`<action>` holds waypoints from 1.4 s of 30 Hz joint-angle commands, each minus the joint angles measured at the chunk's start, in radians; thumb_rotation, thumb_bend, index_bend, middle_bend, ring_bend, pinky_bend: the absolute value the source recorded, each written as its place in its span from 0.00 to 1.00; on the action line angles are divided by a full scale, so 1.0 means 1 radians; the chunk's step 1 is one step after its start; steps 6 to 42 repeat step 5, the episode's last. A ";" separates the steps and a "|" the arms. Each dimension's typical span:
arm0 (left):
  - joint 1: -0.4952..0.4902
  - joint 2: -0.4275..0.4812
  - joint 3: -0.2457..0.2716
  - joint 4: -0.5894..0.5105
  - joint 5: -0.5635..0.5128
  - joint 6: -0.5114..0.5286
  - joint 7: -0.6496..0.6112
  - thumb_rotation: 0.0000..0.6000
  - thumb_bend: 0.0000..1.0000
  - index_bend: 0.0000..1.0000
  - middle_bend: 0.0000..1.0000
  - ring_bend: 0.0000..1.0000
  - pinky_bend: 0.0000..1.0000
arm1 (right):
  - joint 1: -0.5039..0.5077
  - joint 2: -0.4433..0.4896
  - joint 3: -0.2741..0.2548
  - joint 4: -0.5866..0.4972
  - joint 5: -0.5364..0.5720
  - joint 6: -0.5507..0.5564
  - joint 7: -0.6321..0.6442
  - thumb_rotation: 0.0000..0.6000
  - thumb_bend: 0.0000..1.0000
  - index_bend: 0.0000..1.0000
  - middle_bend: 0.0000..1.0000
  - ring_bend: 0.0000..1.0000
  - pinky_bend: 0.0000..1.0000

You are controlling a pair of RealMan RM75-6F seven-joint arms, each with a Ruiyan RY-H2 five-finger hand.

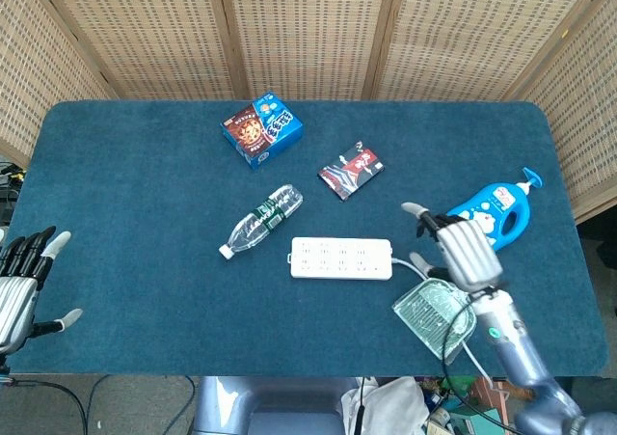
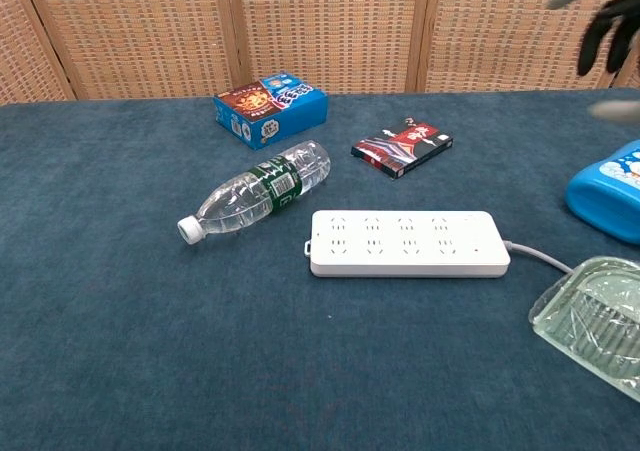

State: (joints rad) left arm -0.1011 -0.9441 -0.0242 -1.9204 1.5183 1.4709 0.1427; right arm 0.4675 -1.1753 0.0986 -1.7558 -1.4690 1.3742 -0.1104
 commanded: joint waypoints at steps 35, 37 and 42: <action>0.030 -0.038 0.018 0.064 0.034 0.046 -0.028 1.00 0.00 0.00 0.00 0.00 0.00 | -0.237 -0.012 -0.112 0.224 -0.065 0.225 0.087 1.00 0.00 0.00 0.00 0.00 0.00; 0.030 -0.038 0.018 0.064 0.034 0.046 -0.028 1.00 0.00 0.00 0.00 0.00 0.00 | -0.237 -0.012 -0.112 0.224 -0.065 0.225 0.087 1.00 0.00 0.00 0.00 0.00 0.00; 0.030 -0.038 0.018 0.064 0.034 0.046 -0.028 1.00 0.00 0.00 0.00 0.00 0.00 | -0.237 -0.012 -0.112 0.224 -0.065 0.225 0.087 1.00 0.00 0.00 0.00 0.00 0.00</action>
